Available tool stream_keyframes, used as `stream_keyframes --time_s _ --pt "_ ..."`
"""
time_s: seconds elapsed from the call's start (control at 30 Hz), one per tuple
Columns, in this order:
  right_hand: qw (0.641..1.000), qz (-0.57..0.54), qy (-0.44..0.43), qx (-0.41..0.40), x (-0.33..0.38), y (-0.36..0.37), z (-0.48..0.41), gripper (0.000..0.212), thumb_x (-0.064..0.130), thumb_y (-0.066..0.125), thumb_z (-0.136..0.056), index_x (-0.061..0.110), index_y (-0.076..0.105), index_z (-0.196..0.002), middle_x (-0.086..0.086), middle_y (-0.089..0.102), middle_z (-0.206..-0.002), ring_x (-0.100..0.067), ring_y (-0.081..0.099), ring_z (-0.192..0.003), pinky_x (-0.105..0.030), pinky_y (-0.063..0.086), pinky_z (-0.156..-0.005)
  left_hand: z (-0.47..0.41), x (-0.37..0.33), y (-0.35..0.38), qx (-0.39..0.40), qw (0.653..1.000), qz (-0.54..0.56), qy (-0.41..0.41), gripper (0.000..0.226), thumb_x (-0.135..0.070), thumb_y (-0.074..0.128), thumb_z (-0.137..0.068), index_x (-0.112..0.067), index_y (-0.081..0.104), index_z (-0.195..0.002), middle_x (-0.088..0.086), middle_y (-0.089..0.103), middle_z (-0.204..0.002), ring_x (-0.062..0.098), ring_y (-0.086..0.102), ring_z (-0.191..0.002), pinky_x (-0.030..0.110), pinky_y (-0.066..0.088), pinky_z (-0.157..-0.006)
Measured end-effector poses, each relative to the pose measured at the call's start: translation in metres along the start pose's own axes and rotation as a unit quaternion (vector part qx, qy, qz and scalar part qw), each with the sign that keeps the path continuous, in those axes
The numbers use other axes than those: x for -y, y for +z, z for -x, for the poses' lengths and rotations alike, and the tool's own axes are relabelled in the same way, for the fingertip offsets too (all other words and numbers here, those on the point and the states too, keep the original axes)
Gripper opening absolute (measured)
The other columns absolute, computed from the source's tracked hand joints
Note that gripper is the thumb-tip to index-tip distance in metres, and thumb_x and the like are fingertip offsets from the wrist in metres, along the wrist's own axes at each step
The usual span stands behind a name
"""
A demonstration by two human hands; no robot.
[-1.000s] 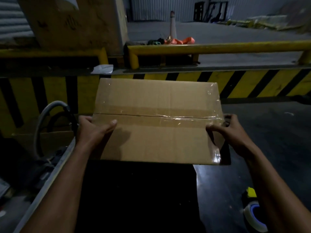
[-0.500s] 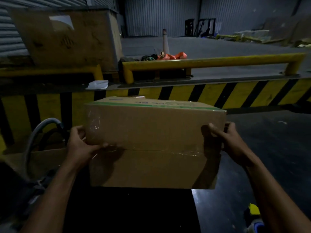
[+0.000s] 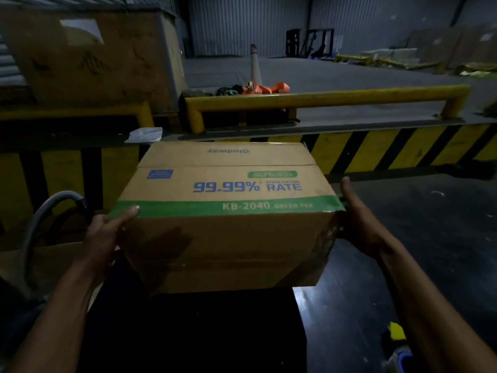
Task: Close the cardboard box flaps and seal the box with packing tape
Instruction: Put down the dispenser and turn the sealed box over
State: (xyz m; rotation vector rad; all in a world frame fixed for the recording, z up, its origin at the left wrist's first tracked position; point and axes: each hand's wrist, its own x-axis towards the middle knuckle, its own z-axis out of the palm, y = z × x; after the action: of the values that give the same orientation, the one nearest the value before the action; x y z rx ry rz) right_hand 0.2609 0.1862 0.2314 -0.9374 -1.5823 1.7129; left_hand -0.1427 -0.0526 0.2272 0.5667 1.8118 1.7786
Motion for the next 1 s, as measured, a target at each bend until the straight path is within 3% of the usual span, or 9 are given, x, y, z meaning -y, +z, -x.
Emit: stream_keyframes --time_s 0.1,0.17,0.27,0.33,0.47,0.57,0.73,0.9,1.0 --pt "0.999 -0.011 -0.011 -0.047 -0.01 -0.002 -0.008 0.081 0.045 0.085 -0.067 0.015 0.038 -0.126 -0.019 0.056 -0.129 -0.033 0.068 -0.105 -0.054 0.057 -0.086 -0.001 0.013 -0.005 0.023 0.999 -0.021 -0.01 0.047 -0.032 0.08 -0.076 -0.016 0.057 -0.113 0.015 0.064 -0.118 0.031 0.064 -0.094 0.042 0.052 -0.075" --pt "1.0 -0.008 -0.017 -0.024 -0.018 -0.003 -0.008 0.08 0.018 0.082 -0.075 0.024 0.036 -0.14 -0.012 0.056 -0.133 -0.029 0.067 -0.107 -0.048 0.058 -0.084 -0.004 0.023 -0.012 0.037 0.999 -0.033 -0.014 0.065 -0.022 0.079 -0.075 -0.016 0.052 -0.134 0.014 0.062 -0.129 0.032 0.064 -0.102 0.046 0.054 -0.079" --pt "0.998 0.02 -0.038 0.037 -0.029 -0.006 -0.004 0.084 -0.008 0.067 -0.08 0.036 0.038 -0.145 -0.003 0.064 -0.127 -0.025 0.067 -0.109 -0.042 0.058 -0.081 0.003 0.026 -0.011 0.071 0.995 -0.073 -0.018 0.065 -0.029 0.087 -0.066 -0.031 0.062 -0.126 0.003 0.066 -0.126 0.028 0.064 -0.11 0.053 0.053 -0.092" --pt "0.999 0.04 -0.025 0.01 -0.039 -0.006 -0.005 0.082 -0.007 0.071 -0.078 0.031 0.038 -0.142 -0.005 0.06 -0.129 -0.027 0.065 -0.11 -0.043 0.058 -0.081 0.007 0.03 -0.009 0.088 0.991 -0.098 -0.011 0.06 -0.02 0.088 -0.067 -0.026 0.064 -0.121 0.0 0.068 -0.121 0.024 0.065 -0.108 0.048 0.053 -0.091" --pt "0.993 0.084 -0.003 -0.088 -0.063 0.001 -0.01 0.059 0.009 0.082 -0.075 0.008 0.04 -0.117 -0.013 0.059 -0.121 -0.023 0.065 -0.103 -0.041 0.059 -0.079 0.009 0.043 -0.01 0.087 0.985 -0.14 -0.044 0.099 -0.013 0.095 -0.046 -0.012 0.05 -0.134 0.01 0.061 -0.129 0.028 0.06 -0.114 0.046 0.05 -0.093" --pt "0.989 0.109 -0.005 -0.096 -0.078 0.002 -0.009 0.061 0.014 0.083 -0.076 0.011 0.04 -0.12 -0.006 0.057 -0.124 -0.013 0.062 -0.102 -0.027 0.056 -0.071 0.008 0.06 -0.009 0.091 0.982 -0.15 -0.065 0.116 -0.009 0.101 -0.04 -0.007 0.043 -0.14 0.015 0.052 -0.141 0.033 0.054 -0.123 0.047 0.046 -0.098" --pt "0.99 0.127 -0.015 -0.052 -0.095 -0.003 -0.009 0.099 0.009 0.084 -0.072 0.033 0.026 -0.15 0.004 0.046 -0.138 -0.016 0.047 -0.123 -0.041 0.051 -0.093 0.008 0.074 -0.006 0.098 0.983 -0.147 -0.039 0.11 -0.002 0.09 -0.059 -0.022 0.032 -0.151 0.006 0.037 -0.156 0.031 0.038 -0.14 0.056 0.038 -0.11" --pt "0.992 0.095 -0.026 -0.077 -0.09 0.003 -0.013 0.079 0.004 0.078 -0.079 0.026 0.035 -0.141 0.002 0.047 -0.135 -0.012 0.051 -0.115 -0.026 0.049 -0.078 -0.003 0.062 0.004 0.044 0.989 -0.139 -0.001 0.071 -0.05 0.076 -0.072 -0.024 0.051 -0.134 0.006 0.055 -0.137 0.031 0.055 -0.122 0.055 0.048 -0.1" --pt "0.987 0.1 -0.044 -0.116 -0.088 0.005 -0.016 0.051 0.016 0.073 -0.086 0.017 0.041 -0.127 0.002 0.052 -0.129 -0.006 0.055 -0.109 -0.023 0.049 -0.077 -0.011 0.057 0.011 0.021 0.99 -0.141 0.019 0.063 -0.047 0.076 -0.075 -0.018 0.048 -0.123 0.011 0.057 -0.131 0.029 0.057 -0.116 0.051 0.049 -0.097"
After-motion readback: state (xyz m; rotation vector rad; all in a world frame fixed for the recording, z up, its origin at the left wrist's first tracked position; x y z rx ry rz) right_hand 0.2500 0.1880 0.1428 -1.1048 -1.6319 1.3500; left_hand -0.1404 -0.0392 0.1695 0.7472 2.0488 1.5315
